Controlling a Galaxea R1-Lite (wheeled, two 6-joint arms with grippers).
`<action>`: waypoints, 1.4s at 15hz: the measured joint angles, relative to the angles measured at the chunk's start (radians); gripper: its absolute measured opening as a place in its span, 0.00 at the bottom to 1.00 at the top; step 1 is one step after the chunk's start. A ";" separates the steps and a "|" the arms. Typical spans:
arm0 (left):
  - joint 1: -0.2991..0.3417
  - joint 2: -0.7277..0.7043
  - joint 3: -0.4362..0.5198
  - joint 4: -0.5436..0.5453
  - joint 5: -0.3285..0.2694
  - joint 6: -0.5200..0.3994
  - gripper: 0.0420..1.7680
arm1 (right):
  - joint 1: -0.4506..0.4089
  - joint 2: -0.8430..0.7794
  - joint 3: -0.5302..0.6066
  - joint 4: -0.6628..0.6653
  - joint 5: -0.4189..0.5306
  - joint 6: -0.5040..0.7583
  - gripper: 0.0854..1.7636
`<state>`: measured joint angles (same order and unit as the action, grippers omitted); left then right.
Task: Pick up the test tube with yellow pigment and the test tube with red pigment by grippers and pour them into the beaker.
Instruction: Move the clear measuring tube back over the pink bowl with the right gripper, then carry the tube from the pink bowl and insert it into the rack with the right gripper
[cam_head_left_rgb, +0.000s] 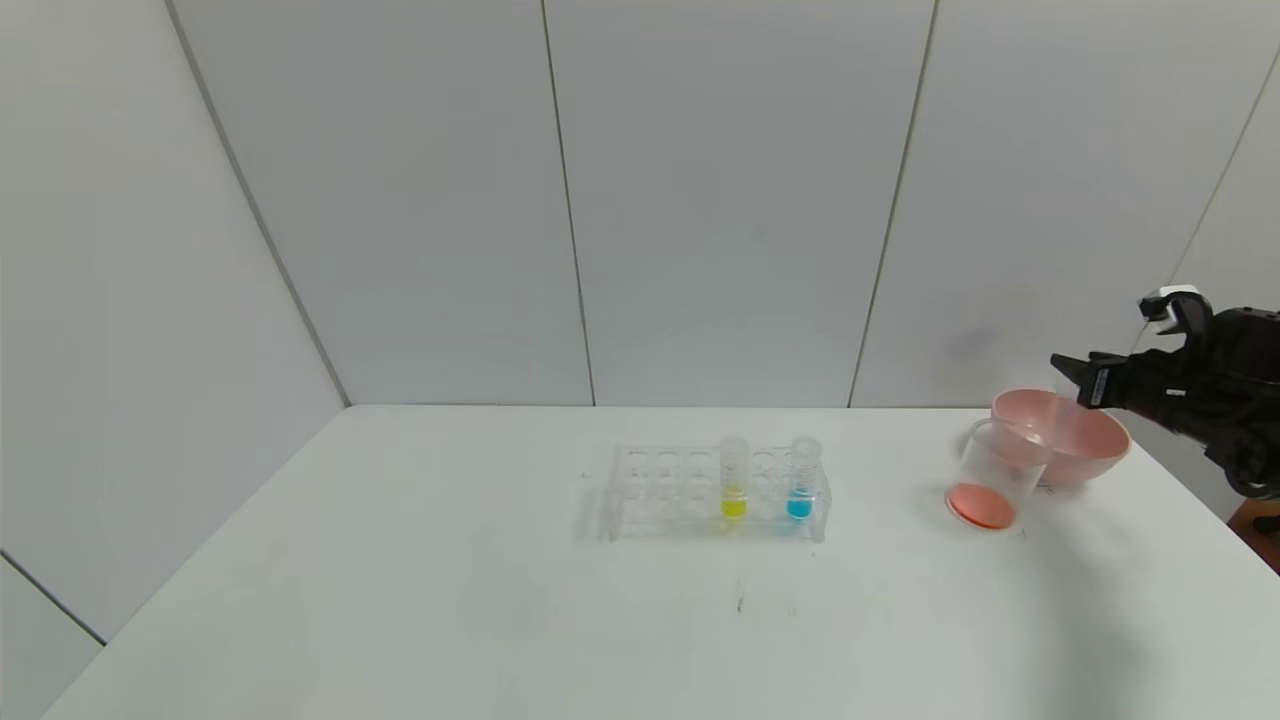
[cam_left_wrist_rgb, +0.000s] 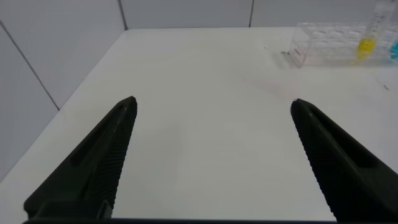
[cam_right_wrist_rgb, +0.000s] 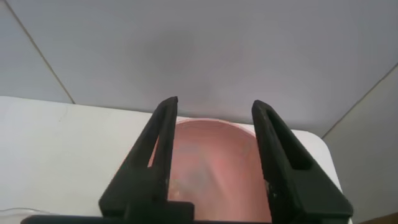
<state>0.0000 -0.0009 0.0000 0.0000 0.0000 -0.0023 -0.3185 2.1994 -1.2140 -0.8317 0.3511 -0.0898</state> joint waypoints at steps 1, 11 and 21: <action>0.000 0.000 0.000 0.000 0.000 0.000 1.00 | 0.001 0.000 0.006 0.000 0.000 -0.001 0.54; 0.000 0.000 0.000 0.000 0.000 0.000 1.00 | 0.013 -0.150 0.079 0.016 0.001 0.024 0.85; 0.000 0.000 0.000 0.000 0.000 0.000 1.00 | 0.484 -0.484 0.261 0.128 -0.377 0.209 0.93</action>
<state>0.0000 -0.0009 0.0000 0.0000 0.0000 -0.0028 0.1660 1.7155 -0.9534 -0.7040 -0.0257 0.1189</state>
